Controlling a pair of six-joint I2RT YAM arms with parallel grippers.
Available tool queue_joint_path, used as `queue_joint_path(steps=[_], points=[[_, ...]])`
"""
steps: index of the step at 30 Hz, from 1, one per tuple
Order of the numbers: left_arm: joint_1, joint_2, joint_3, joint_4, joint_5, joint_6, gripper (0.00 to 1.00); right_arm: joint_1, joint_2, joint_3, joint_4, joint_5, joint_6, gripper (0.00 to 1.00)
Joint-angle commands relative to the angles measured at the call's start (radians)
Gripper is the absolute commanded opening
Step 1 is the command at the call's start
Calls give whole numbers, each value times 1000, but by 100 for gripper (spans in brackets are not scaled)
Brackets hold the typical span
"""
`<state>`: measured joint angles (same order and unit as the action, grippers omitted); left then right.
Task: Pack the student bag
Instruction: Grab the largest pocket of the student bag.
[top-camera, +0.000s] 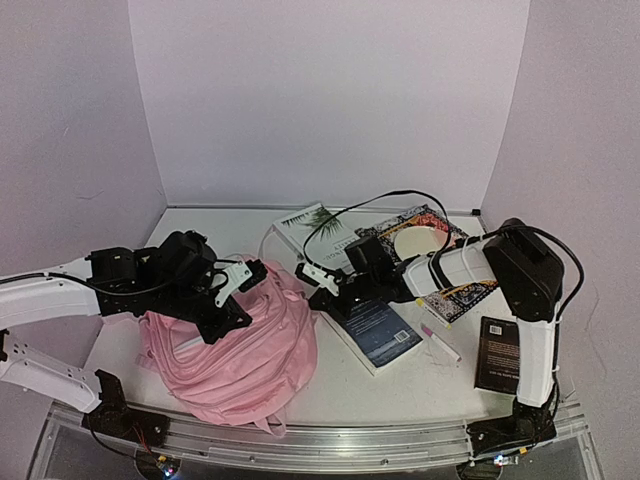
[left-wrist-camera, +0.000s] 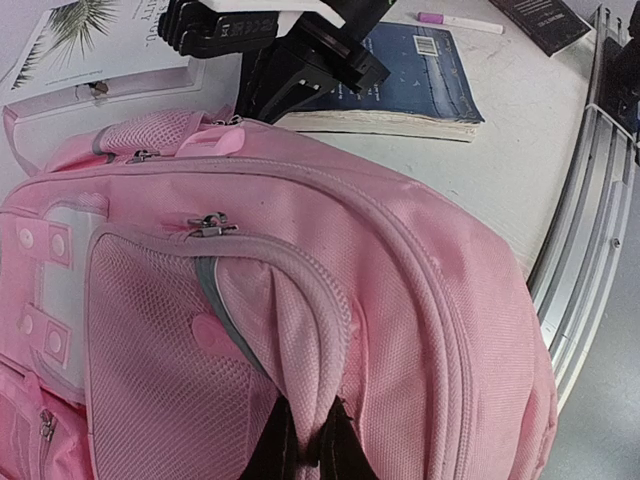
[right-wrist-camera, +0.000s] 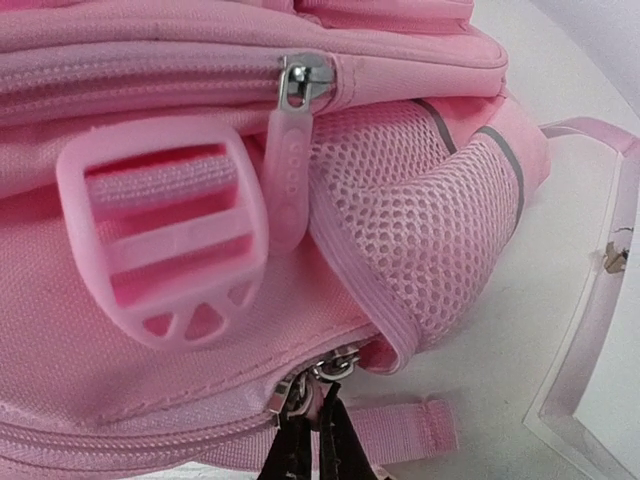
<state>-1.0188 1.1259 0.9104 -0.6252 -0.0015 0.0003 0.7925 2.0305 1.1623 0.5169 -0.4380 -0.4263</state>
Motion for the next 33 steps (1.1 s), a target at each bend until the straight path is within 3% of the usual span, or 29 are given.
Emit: queue_joint_path(steps=[1,6,15,20,29,33], points=[[2,-32,36,100,-76,9,0,2,-112,-58,13,11,-3,0],[2,-25,28,98,-143,8,0,2,-162,-111,-1,48,20,0],[3,-35,12,73,-244,-40,0,2,-170,-104,-171,226,27,0],[2,9,3,75,-227,-51,0,1,-185,-114,-210,248,57,0],[3,109,-24,75,-159,-82,0,1,-152,-98,-218,453,133,3],[2,126,-26,72,-137,-109,0,0,-142,-93,-218,615,168,2]])
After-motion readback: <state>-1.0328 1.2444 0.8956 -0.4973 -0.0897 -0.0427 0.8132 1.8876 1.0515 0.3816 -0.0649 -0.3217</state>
